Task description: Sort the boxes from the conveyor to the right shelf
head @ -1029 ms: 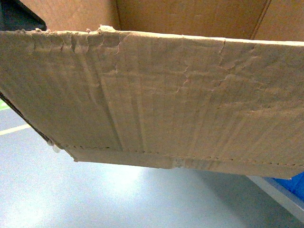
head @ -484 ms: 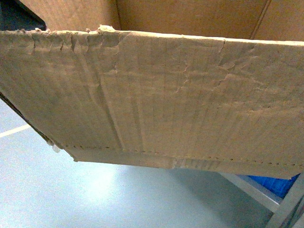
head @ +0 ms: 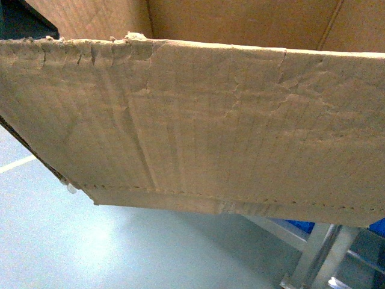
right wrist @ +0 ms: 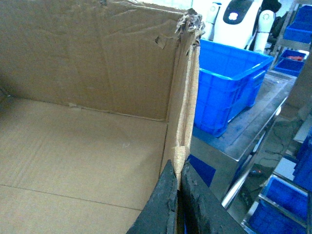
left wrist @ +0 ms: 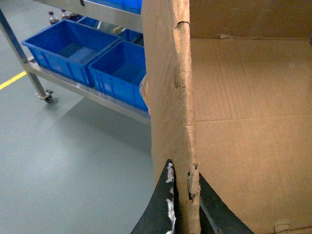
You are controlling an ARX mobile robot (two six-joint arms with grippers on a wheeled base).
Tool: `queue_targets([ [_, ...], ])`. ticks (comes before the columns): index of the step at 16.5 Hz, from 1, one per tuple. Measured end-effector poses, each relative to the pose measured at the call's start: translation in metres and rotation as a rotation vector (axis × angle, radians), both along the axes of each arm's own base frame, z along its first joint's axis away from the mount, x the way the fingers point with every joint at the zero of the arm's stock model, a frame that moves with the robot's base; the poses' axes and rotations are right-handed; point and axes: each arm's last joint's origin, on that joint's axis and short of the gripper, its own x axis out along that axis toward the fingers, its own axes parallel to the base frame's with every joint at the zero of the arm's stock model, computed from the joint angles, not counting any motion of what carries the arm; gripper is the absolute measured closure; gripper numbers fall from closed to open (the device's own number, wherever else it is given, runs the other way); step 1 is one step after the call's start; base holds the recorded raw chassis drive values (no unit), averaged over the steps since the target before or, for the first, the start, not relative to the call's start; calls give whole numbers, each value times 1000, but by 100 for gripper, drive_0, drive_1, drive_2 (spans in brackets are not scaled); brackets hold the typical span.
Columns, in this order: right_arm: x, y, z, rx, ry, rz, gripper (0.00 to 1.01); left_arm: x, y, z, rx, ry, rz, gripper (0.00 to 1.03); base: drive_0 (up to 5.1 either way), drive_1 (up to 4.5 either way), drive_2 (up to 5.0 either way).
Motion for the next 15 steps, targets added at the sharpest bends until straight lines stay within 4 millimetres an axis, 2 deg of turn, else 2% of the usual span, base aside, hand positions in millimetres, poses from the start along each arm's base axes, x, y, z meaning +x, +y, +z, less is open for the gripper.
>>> queue_targets([
  [15,0,0,0,0,0,0,99,0,0,0,0,0,0,101,-166,-166,-166],
])
